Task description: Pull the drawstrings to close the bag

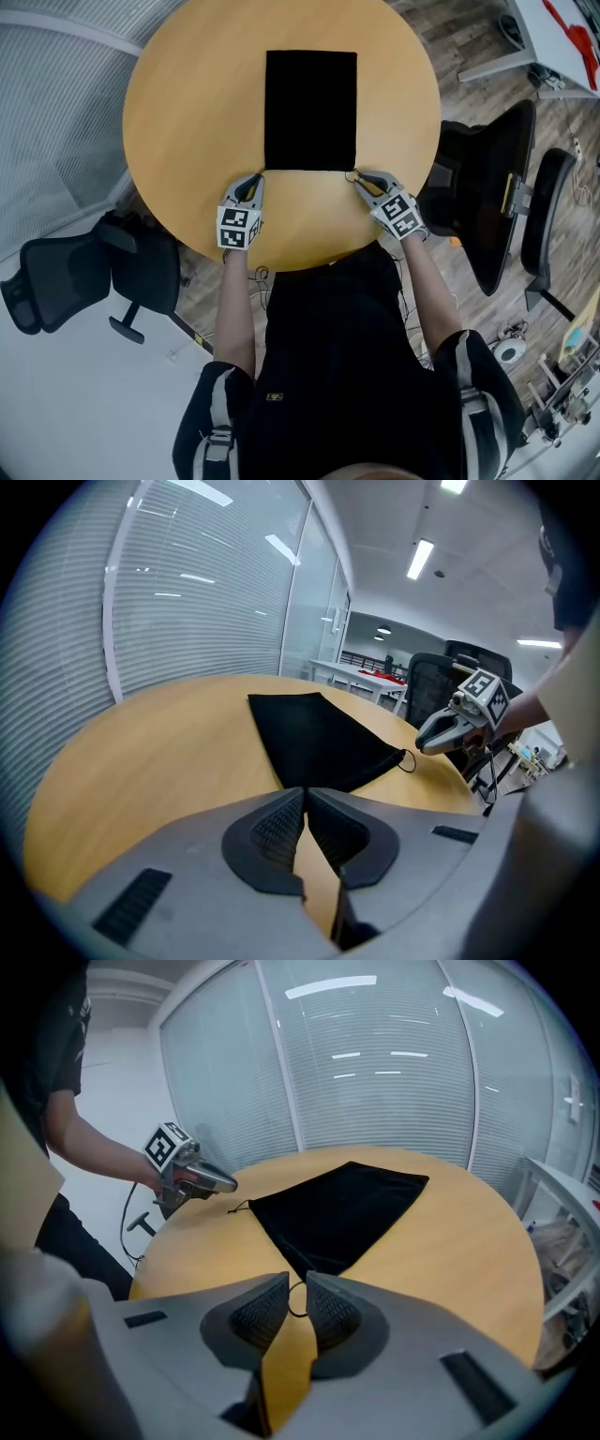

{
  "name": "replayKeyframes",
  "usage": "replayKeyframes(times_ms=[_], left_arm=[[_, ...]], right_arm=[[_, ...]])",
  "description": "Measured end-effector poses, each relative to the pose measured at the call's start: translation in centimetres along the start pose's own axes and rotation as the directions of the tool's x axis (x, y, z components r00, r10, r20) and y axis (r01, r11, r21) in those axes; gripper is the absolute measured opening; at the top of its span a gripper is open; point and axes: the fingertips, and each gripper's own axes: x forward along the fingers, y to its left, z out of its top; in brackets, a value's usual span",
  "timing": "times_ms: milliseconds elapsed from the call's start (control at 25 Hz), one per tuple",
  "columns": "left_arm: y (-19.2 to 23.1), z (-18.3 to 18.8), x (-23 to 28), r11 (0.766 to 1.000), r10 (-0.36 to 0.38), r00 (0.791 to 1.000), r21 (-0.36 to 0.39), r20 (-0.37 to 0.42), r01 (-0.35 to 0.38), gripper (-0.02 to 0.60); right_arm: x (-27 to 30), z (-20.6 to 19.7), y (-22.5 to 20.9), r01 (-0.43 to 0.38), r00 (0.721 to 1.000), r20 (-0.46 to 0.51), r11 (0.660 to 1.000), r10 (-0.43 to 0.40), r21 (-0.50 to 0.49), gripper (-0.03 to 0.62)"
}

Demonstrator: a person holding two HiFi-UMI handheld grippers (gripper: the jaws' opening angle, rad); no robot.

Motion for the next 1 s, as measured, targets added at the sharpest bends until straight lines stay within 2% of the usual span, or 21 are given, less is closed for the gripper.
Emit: replayKeyframes(times_ms=[120,240,280,360,400,520,1000], left_arm=[[0.5,-0.6,0.5,1.000,0.006,0.999,0.024,-0.040,-0.005,0.017],[0.3,-1.6,1.3,0.995,-0.011,0.995,0.096,-0.098,0.020,0.020],[0.2,-1.8,1.5,0.993,-0.016,0.993,0.117,-0.114,0.030,0.037],[-0.1,-2.2,2.0,0.989,-0.025,0.990,0.143,-0.137,0.045,0.113],[-0.1,-2.4,2.2,0.988,-0.028,0.989,0.149,-0.145,0.050,0.137],[0.1,-2.6,2.7,0.988,-0.031,0.987,0.143,-0.160,0.055,0.146],[0.5,-2.7,4.1,0.988,-0.040,0.981,0.138,-0.192,0.067,0.138]], right_arm=[[0.3,-0.2,-0.2,0.004,1.000,-0.008,1.000,-0.004,0.008,0.124],[0.6,-0.5,-0.5,0.005,1.000,-0.016,1.000,-0.005,0.015,0.141],[0.7,-0.7,-0.5,0.005,1.000,-0.019,1.000,-0.005,0.017,0.146],[0.8,-0.9,-0.6,0.002,1.000,-0.025,1.000,-0.002,0.021,0.153],[0.9,-1.0,-0.6,0.000,1.000,-0.029,1.000,0.000,0.022,0.156],[1.1,-1.3,-0.6,-0.002,0.999,-0.037,1.000,0.003,0.025,0.162],[2.0,-1.6,-1.2,0.013,0.999,-0.049,0.998,-0.011,0.057,0.163]])
